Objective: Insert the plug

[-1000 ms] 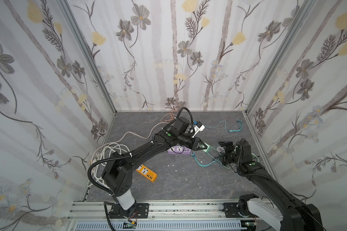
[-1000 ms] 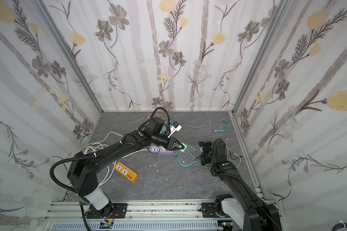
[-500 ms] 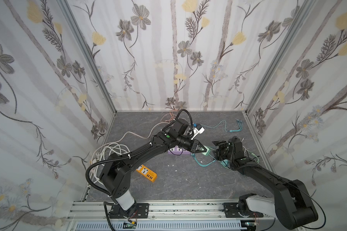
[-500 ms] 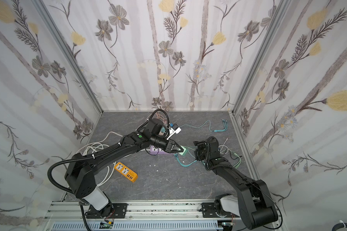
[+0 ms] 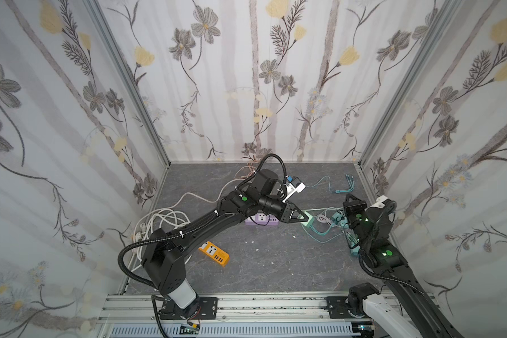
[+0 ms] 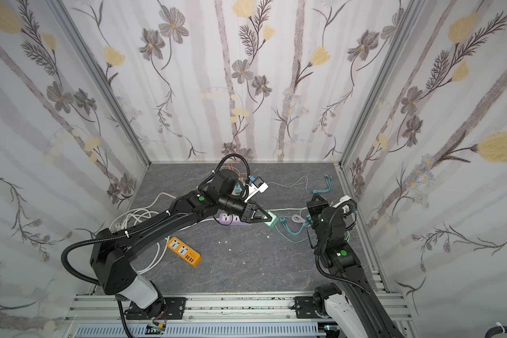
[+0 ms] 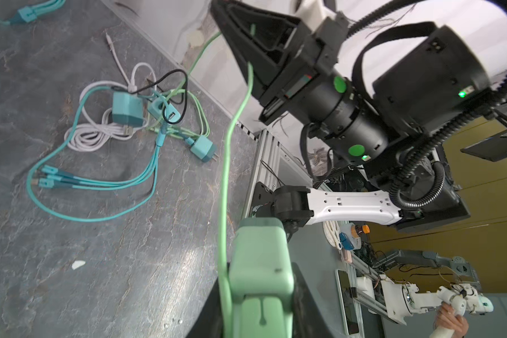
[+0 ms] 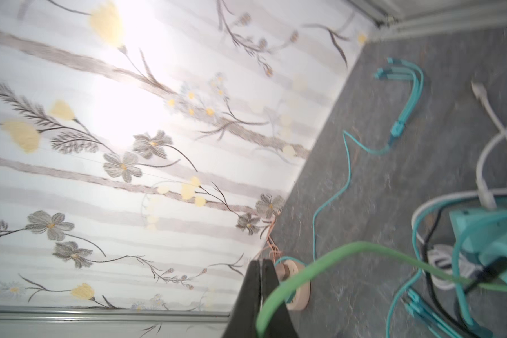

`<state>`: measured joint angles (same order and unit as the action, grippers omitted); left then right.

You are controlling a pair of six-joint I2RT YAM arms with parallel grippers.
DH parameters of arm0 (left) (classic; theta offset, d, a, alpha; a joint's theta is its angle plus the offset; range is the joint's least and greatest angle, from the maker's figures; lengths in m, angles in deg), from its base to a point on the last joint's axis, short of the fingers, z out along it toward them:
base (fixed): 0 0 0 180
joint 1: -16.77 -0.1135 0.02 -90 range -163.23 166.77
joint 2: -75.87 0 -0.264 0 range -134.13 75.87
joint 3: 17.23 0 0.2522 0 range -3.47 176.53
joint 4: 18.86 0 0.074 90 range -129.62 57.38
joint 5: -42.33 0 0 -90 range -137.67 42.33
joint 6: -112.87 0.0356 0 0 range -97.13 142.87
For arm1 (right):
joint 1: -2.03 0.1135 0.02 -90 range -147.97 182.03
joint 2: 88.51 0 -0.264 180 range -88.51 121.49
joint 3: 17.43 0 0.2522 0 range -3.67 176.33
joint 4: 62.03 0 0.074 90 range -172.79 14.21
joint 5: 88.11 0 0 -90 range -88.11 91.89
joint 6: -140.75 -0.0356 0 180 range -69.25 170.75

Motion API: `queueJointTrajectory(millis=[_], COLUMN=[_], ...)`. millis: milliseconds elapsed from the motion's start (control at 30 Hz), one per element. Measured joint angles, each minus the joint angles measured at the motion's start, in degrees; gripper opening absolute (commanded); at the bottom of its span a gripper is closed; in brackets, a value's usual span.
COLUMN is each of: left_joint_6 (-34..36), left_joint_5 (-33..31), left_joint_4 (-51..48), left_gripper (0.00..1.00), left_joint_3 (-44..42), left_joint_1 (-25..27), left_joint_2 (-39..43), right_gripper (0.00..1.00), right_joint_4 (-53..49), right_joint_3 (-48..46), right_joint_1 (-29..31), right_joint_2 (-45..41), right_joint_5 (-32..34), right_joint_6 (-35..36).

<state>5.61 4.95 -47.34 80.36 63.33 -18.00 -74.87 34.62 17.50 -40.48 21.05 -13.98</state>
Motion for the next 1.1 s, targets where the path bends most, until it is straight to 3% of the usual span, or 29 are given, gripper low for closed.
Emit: queueJointTrajectory(millis=[167, 367, 600, 733, 1000, 1100], left_joint_6=[0.63, 1.36, 6.36, 9.68, 12.33, 12.39], left_joint_5=[0.17, -0.09, -5.57, -7.80, -11.98, -14.45], left_joint_4=[0.35, -1.31, -7.58, -10.38, -15.30, -17.57], left_gripper=[0.00, 0.00, 0.00, 0.00, 0.00, 0.00], left_joint_3=[10.29, 22.60, 23.50, 24.30, 32.13, 32.52], left_joint_1=[0.81, 1.62, 1.86, 1.95, 1.42, 0.61], left_joint_2=[-4.15, -8.44, -7.06, -4.26, -0.22, 1.73], right_gripper=[0.00, 0.00, 0.00, 0.00, 0.00, 0.00], right_joint_4=[-2.56, -3.76, -5.62, -10.01, -15.80, -18.12], right_joint_3=[12.33, 29.57, 34.58, 44.83, 62.23, 67.32], right_joint_1=[-2.97, -3.50, -3.52, -3.30, 0.26, 5.27], right_joint_2=[-0.11, 6.32, 8.81, 11.54, 19.39, 23.47], right_joint_5=[4.02, 1.70, -1.11, -6.29, -17.68, -18.73], right_joint_6=[19.69, 36.39, 45.03, 48.74, 48.70, 49.66])
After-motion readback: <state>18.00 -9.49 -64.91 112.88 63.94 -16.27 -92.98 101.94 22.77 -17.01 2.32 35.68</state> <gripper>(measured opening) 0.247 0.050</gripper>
